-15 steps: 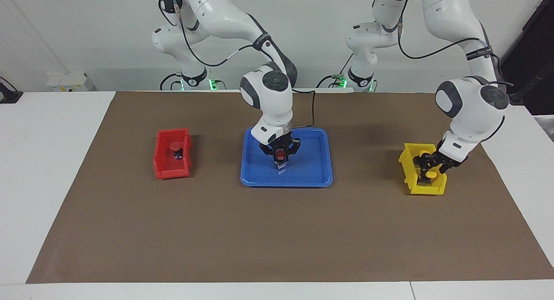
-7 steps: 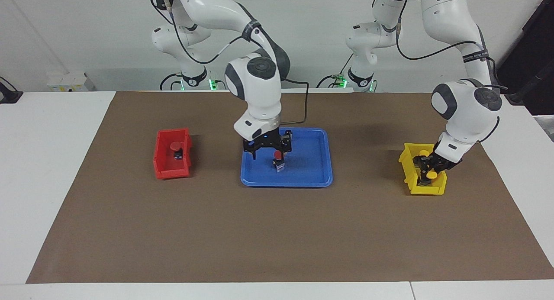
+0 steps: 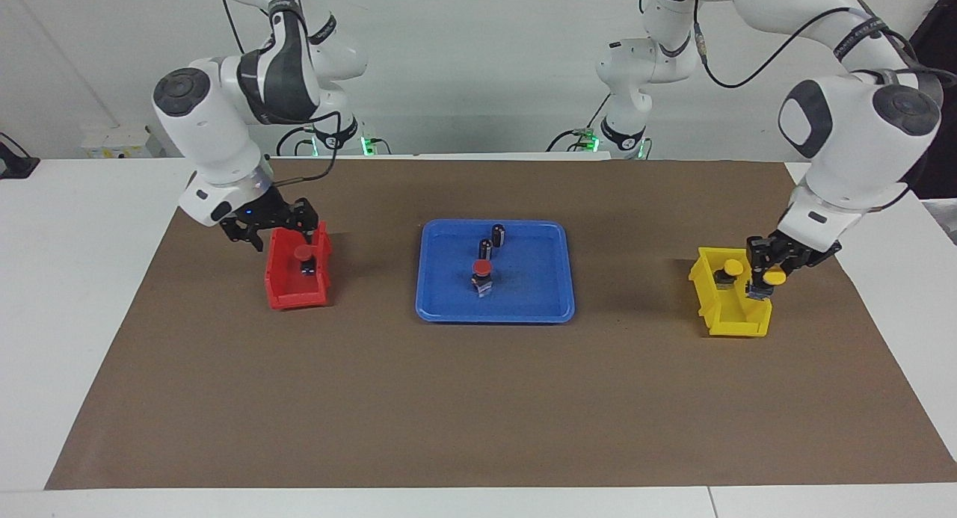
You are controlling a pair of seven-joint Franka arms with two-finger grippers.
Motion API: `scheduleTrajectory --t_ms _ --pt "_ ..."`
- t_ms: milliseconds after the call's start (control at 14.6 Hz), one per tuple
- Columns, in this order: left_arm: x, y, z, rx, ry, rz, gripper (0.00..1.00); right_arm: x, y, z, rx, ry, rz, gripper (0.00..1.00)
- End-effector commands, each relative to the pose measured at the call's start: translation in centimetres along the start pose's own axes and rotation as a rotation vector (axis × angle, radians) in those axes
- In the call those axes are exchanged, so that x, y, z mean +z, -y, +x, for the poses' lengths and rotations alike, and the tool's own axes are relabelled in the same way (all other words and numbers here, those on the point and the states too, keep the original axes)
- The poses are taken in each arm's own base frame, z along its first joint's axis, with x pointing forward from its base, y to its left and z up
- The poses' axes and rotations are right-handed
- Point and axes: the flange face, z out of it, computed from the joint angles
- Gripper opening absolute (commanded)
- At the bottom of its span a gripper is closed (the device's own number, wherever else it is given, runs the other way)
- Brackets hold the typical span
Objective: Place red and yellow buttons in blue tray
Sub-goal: 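Release the red button while the left gripper carries the yellow button, then lower the yellow button into the tray and open the left gripper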
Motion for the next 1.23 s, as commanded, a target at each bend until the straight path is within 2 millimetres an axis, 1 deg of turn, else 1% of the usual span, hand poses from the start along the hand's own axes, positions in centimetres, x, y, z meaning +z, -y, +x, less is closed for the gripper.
scheduleTrajectory --t_ms 0,68,137,205,274,342,411,547,616,684,753,889,1163 --pt "-0.5 -9.7 -0.8 -0.077 0.019 -0.038 0.01 2.6 0.9 -2.9 -0.010 -0.039 0.007 0.84" --pt "0.2 -12.7 -1.9 -0.075 0.035 -0.048 0.01 2.9 1.0 -2.9 0.002 -0.039 0.007 0.82" --pt "0.4 -16.3 -3.6 -0.064 0.048 -0.067 0.01 3.5 0.9 -2.8 0.012 -0.035 0.007 0.81" --pt "1.9 -19.2 -5.2 -0.081 0.059 -0.102 0.01 4.3 1.1 -3.0 0.014 -0.046 0.004 0.80" --pt "3.4 -21.6 -6.3 -0.098 0.054 -0.120 0.01 4.9 1.4 -3.1 0.023 -0.050 0.004 0.79" --pt "4.7 -23.6 -7.3 -0.098 0.057 -0.121 0.01 5.2 1.3 -3.2 0.040 -0.048 0.004 0.79" --pt "6.3 -24.6 -8.1 -0.105 0.071 -0.120 0.01 5.8 1.3 -3.3 0.042 -0.054 0.003 0.79" --pt "8.8 -28.3 -9.8 -0.115 0.062 -0.137 0.01 6.8 1.4 -3.6 0.040 -0.069 -0.001 0.77" --pt "9.7 -29.0 -10.2 -0.130 0.056 -0.142 0.01 7.3 1.2 -3.5 0.042 -0.063 -0.001 0.77" --pt "10.2 -29.2 -10.6 -0.129 0.062 -0.138 0.01 8.1 1.3 -3.3 0.037 -0.058 -0.001 0.77" --pt "10.7 -29.8 -11.3 -0.126 0.072 -0.132 0.01 8.1 1.3 -3.3 0.037 -0.064 -0.003 0.76" --pt "11.9 -32.1 -13.3 -0.169 0.080 -0.127 0.01 8.5 2.3 -3.5 0.018 -0.056 -0.001 0.74" --pt "14.6 -32.9 -13.0 -0.182 0.050 -0.148 0.01 8.9 2.4 -3.9 0.017 -0.051 -0.001 0.73"
